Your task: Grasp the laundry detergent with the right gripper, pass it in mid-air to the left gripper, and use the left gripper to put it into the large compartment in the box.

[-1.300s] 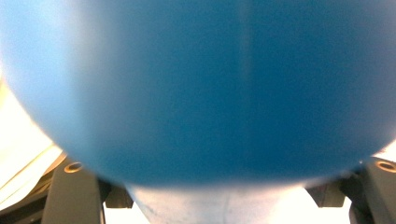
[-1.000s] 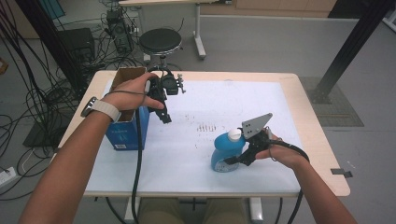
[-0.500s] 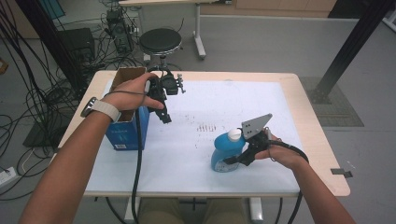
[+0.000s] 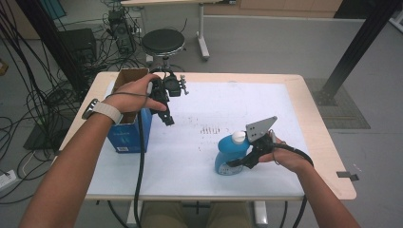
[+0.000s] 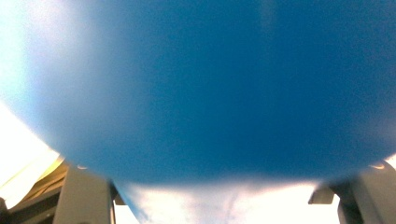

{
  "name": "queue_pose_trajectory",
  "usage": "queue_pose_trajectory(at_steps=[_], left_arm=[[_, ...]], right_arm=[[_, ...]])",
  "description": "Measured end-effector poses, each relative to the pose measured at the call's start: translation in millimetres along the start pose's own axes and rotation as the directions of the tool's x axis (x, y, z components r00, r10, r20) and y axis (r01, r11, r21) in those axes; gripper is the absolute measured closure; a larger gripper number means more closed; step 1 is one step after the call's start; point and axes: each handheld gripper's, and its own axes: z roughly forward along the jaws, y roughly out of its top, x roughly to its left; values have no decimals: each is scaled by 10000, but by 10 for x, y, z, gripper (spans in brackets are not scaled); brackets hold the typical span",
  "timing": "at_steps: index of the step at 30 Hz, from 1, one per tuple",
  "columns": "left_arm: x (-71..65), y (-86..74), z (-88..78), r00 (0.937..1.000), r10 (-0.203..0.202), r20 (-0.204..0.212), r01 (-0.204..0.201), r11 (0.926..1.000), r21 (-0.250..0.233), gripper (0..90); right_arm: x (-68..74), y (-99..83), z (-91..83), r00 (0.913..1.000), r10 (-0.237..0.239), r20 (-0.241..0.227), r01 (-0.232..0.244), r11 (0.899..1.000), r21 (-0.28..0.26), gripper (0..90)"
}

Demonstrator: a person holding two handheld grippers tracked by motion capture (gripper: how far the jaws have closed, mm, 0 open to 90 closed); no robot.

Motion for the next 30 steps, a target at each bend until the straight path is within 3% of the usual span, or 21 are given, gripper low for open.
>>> queue_pose_trajectory(at_steps=[14, 30], left_arm=[[-6, 1, 5, 10000, -59, 22, 59, 10000, -58, 117], [-4, 5, 3, 10000, -18, 21, 18, 10000, -64, 118]], right_arm=[[15, -30, -6, 9998, -128, -163, 123, 9994, -325, 410], [9, -51, -4, 9995, -186, -246, 174, 9986, -505, 417]])
